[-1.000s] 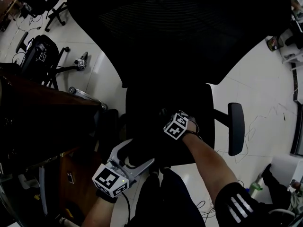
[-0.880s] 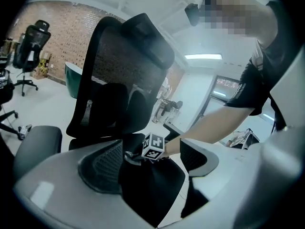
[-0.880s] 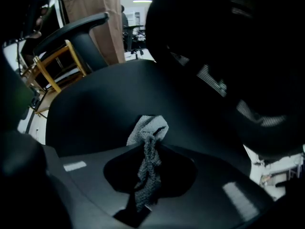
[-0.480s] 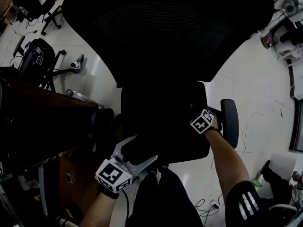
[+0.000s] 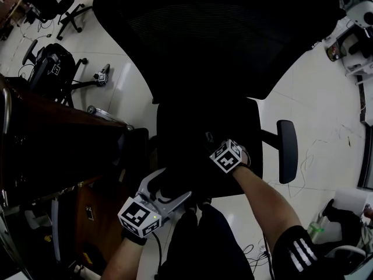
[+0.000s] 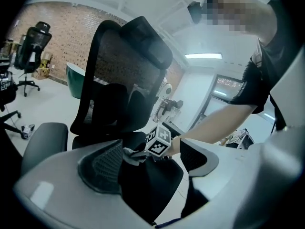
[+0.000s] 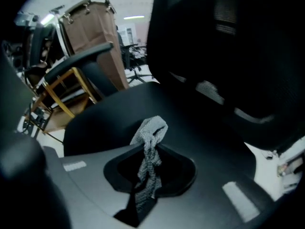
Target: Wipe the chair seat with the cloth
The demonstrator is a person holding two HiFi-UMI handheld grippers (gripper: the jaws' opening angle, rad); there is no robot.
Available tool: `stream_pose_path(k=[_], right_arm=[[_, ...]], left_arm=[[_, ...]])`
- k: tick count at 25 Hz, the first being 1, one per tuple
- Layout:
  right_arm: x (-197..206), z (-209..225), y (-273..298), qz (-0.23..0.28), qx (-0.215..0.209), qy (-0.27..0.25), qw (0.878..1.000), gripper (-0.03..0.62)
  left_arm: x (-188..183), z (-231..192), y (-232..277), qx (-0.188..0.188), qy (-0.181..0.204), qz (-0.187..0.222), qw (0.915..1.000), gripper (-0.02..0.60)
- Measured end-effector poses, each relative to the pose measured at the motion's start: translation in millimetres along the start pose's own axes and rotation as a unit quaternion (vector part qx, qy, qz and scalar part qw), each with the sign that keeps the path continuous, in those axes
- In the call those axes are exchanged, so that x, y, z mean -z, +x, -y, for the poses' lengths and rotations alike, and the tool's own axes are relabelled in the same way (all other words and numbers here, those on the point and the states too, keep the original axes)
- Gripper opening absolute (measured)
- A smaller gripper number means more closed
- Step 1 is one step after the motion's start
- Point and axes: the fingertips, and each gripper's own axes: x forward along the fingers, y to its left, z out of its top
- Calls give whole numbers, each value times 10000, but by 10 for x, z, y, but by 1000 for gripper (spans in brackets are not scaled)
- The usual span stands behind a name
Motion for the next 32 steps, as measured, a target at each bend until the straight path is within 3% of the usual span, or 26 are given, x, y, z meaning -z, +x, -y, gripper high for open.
stream_pose_path(k=[6,11,17,26,32], right_arm=[[-623,-1217,466,208,-887,-519,9945,48],[-622,-1555,689,17,-1052,-855,9908,48],[-201,-1274,648,-247,-827,-856,9926,48],[1066,-190,34,-973,-65,-671,9930,48],[1558,312,-374,-1268,339,-375,9906,48]], left_arm=[[52,-114,-201,-246,-48,-28,9997,402],[100,-139,-228,-329,-74,0,9994,407],[148,-93,-173,-269,-119,-55,9996,407],[185,199,85,128,-108,-144,9998,408],[225,282,187,250,-105,-203,9994,408]])
